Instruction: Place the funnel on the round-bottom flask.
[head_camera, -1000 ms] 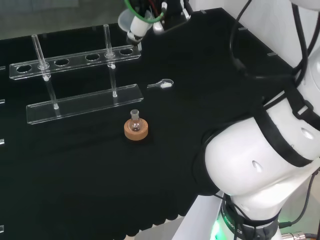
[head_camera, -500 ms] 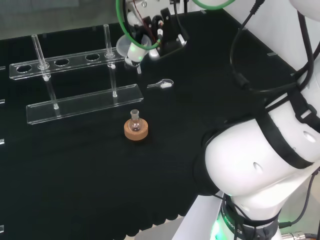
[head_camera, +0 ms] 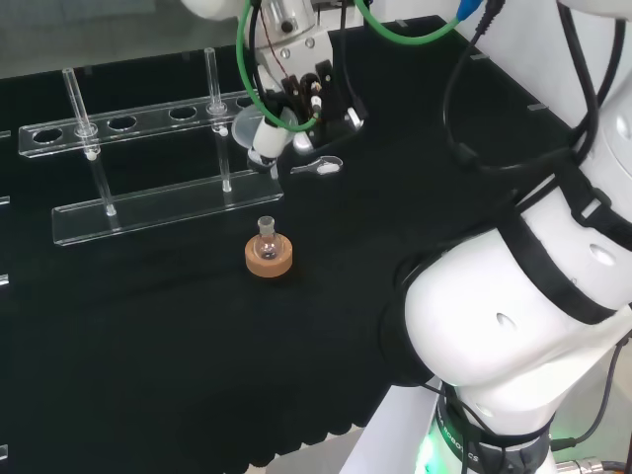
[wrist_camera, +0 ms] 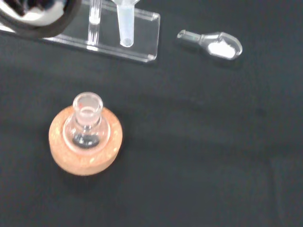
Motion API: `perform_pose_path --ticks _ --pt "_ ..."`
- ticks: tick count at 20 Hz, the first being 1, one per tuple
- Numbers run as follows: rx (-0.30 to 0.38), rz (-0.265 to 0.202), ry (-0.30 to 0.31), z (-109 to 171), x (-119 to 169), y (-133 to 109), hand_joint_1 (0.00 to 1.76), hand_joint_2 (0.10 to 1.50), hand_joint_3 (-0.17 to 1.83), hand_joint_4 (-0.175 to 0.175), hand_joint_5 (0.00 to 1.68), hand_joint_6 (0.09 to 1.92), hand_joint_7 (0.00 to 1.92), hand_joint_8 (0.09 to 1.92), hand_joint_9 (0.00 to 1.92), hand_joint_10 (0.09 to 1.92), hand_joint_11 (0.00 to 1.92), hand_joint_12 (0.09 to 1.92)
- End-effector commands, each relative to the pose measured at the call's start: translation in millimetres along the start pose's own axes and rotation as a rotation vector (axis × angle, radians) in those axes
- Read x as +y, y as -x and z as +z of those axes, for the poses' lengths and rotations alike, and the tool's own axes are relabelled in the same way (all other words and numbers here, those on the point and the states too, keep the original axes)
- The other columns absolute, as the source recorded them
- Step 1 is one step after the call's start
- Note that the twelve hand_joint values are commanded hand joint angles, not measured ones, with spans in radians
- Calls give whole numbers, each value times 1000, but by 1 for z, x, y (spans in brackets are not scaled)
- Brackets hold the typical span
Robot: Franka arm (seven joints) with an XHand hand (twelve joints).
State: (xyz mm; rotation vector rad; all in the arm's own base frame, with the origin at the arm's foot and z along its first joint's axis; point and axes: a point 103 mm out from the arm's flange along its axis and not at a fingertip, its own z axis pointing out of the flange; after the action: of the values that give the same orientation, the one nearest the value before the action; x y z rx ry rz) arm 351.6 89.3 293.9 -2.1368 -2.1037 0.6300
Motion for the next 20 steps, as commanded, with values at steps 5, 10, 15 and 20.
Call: perform_pose_path --ticks 5,10,15,20 --pt "40 -21 -45 35 13 -7 747 716 646 -40 649 770 784 693 991 482 610 1252" --pt "45 -25 -61 45 13 -11 756 720 645 -40 658 775 790 695 994 482 613 1250" --pt "49 -30 -64 47 13 -14 758 722 643 -40 661 779 791 696 995 482 617 1248" --pt "36 -35 -64 47 13 -16 759 723 641 -40 662 781 792 696 996 481 619 1246"
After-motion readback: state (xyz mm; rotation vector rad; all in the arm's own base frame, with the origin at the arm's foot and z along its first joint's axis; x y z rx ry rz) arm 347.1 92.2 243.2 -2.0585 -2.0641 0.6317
